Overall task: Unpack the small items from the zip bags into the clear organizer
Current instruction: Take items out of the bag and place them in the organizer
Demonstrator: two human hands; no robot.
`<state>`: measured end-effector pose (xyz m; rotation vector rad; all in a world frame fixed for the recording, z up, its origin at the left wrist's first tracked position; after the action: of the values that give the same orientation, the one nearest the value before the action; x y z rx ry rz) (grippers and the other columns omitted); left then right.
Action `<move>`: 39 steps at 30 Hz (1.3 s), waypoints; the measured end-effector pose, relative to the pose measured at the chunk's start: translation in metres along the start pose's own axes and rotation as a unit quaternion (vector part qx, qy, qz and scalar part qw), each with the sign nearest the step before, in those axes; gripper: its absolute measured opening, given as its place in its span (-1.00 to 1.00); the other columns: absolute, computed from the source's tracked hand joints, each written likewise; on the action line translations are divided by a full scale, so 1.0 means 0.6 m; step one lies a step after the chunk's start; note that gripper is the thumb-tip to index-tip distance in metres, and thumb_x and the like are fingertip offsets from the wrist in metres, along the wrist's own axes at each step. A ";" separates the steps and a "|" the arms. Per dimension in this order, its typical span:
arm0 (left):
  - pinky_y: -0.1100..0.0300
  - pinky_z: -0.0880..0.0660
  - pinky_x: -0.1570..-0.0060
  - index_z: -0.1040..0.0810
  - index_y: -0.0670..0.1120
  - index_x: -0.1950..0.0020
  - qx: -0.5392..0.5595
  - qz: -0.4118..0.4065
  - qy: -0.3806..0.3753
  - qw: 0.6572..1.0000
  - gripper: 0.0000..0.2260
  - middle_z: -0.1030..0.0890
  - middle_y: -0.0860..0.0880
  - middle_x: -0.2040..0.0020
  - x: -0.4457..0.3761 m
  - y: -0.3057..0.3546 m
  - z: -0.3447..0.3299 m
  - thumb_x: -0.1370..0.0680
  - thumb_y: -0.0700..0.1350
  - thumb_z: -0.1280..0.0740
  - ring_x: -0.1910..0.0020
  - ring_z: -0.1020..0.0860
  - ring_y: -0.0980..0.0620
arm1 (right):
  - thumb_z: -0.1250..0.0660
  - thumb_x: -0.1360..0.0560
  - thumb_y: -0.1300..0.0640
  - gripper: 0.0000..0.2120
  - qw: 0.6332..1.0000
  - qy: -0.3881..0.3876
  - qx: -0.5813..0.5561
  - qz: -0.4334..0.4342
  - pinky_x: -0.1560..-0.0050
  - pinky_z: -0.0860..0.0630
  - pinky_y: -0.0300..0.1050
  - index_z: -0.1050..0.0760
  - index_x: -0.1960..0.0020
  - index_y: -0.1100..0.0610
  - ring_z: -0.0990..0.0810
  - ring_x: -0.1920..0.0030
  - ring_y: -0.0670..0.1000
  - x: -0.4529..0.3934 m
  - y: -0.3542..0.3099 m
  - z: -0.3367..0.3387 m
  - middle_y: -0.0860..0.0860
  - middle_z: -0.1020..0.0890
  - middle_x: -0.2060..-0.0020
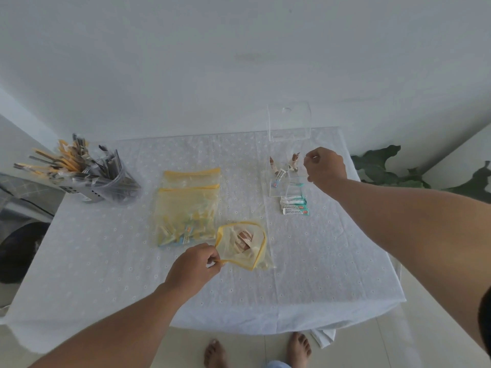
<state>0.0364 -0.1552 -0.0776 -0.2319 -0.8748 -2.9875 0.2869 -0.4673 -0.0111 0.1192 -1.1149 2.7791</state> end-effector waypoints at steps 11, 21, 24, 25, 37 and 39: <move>0.11 -0.55 0.30 -0.54 0.06 0.24 0.015 0.008 0.021 1.000 -0.83 -0.54 0.14 0.28 0.019 0.003 0.004 -0.44 0.03 -0.51 0.28 -0.54 0.15 | -0.39 -0.53 0.14 -0.90 0.878 -0.106 0.053 0.464 0.24 -0.56 -0.27 -0.67 0.12 0.03 -0.60 0.36 -0.19 0.227 -0.099 -0.075 -0.12 -0.70 0.27; 0.26 -0.42 0.32 -0.60 0.00 0.14 -0.006 0.035 0.031 0.999 -0.95 -0.51 0.12 0.22 0.028 0.038 0.010 -0.47 -0.06 -0.44 0.25 -0.53 0.10 | -0.28 -0.52 0.08 -0.72 0.750 -0.288 0.283 0.524 0.31 -0.39 -0.12 -0.68 -0.14 -0.04 -0.63 0.19 0.15 0.351 -0.118 -0.234 -0.02 -0.58 -0.02; 0.30 -0.38 0.31 -0.62 -0.03 0.10 -0.008 0.031 0.034 0.999 -0.95 -0.50 0.13 0.19 0.032 0.044 0.010 -0.48 -0.07 -0.43 0.22 -0.54 0.08 | -0.22 -0.55 0.07 -0.70 0.755 -0.320 0.347 0.456 0.17 -0.46 -0.07 -0.63 -0.19 -0.05 -0.64 0.03 0.13 0.345 -0.108 -0.246 0.01 -0.63 -0.06; 0.28 -0.41 0.30 -0.63 -0.04 0.10 -0.003 0.030 0.039 0.999 -0.95 -0.50 0.12 0.19 0.033 0.044 0.010 -0.48 -0.09 -0.44 0.22 -0.54 0.07 | -0.20 -0.56 0.08 -0.71 0.759 -0.314 0.388 0.418 0.13 -0.46 -0.05 -0.61 -0.20 -0.03 -0.64 -0.01 0.15 0.333 -0.103 -0.246 0.03 -0.64 -0.06; 0.23 -0.41 0.27 -0.60 -0.03 0.06 -0.033 -0.027 0.044 0.998 -0.95 -0.55 0.05 0.12 0.020 0.082 0.008 -0.52 -0.08 -0.38 0.21 -0.53 0.05 | -0.35 -0.53 0.04 -0.76 0.910 -0.216 0.341 0.094 0.07 -0.47 -0.09 -0.57 -0.18 0.02 -0.64 -0.11 0.11 0.274 -0.072 -0.261 0.01 -0.65 -0.07; 0.25 -0.37 0.27 -0.60 -0.04 0.05 -0.038 -0.029 0.044 0.998 -0.94 -0.55 0.04 0.11 0.020 0.083 0.005 -0.53 -0.08 -0.38 0.22 -0.48 0.08 | -0.32 -0.54 0.08 -0.78 0.912 -0.213 0.338 0.092 0.08 -0.47 -0.10 -0.59 -0.17 0.01 -0.65 -0.09 0.10 0.280 -0.066 -0.273 0.00 -0.65 -0.05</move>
<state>0.0282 -0.1955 -0.0467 -0.0777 -0.7728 -3.0603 0.1242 -0.3080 -0.0810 0.7571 -0.1508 3.2745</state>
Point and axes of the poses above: each hand's wrist, its own x-axis away from the middle knuckle, its own z-axis out of the back of the hand, y = z × x, the point moved 5 cm from there along -x, towards the middle knuckle
